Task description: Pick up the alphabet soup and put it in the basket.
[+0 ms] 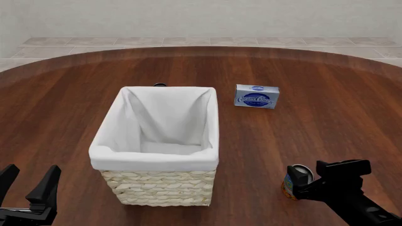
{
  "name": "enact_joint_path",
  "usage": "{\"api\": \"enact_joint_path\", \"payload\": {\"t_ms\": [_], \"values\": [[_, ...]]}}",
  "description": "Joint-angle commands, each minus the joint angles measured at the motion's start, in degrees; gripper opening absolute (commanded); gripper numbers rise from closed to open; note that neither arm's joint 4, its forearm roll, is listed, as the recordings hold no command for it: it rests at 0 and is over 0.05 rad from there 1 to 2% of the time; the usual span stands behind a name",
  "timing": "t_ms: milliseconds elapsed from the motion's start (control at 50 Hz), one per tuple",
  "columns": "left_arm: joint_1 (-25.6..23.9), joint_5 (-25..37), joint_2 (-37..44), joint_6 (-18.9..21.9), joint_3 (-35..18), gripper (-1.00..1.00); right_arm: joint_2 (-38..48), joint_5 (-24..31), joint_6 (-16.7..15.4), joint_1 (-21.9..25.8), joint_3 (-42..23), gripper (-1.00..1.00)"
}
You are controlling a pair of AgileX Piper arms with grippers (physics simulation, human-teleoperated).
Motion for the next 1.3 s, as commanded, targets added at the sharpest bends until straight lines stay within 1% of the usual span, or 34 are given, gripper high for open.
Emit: {"api": "enact_joint_path", "payload": {"t_ms": [20, 160, 240, 280, 600, 680, 1000, 1300], "values": [[-0.03, -0.29, 0.28, 0.0, 0.0, 1.0, 3.74, -3.34, 0.23, -0.1, 0.66, 1.0], [-0.05, -0.55, 0.57, 0.01, 0.0, 1.0, 4.17, -3.52, 0.4, 0.11, 0.84, 1.0], [-0.3, -0.73, 0.7, 0.0, 0.0, 1.0, 7.83, -7.2, 0.56, 0.28, 1.25, 1.0], [-0.39, -0.82, 0.76, -0.03, 0.0, 1.0, 8.46, -7.73, 0.62, 0.3, 1.31, 1.0], [-0.94, -3.44, 3.21, 0.2, 0.0, 1.0, 10.14, -8.51, 1.05, 0.48, 1.3, 1.0], [-0.99, -3.47, 3.22, 0.3, 0.0, 1.0, 10.31, -8.47, 1.06, 0.46, 1.22, 1.0], [-0.95, -2.02, 1.61, 0.33, -0.01, 1.0, 14.51, -11.75, 1.3, 1.0, 1.38, 1.0], [-0.98, -0.86, 0.73, 0.22, -0.01, 1.0, 17.77, -14.63, 1.32, 0.39, 1.99, 1.0]]}}
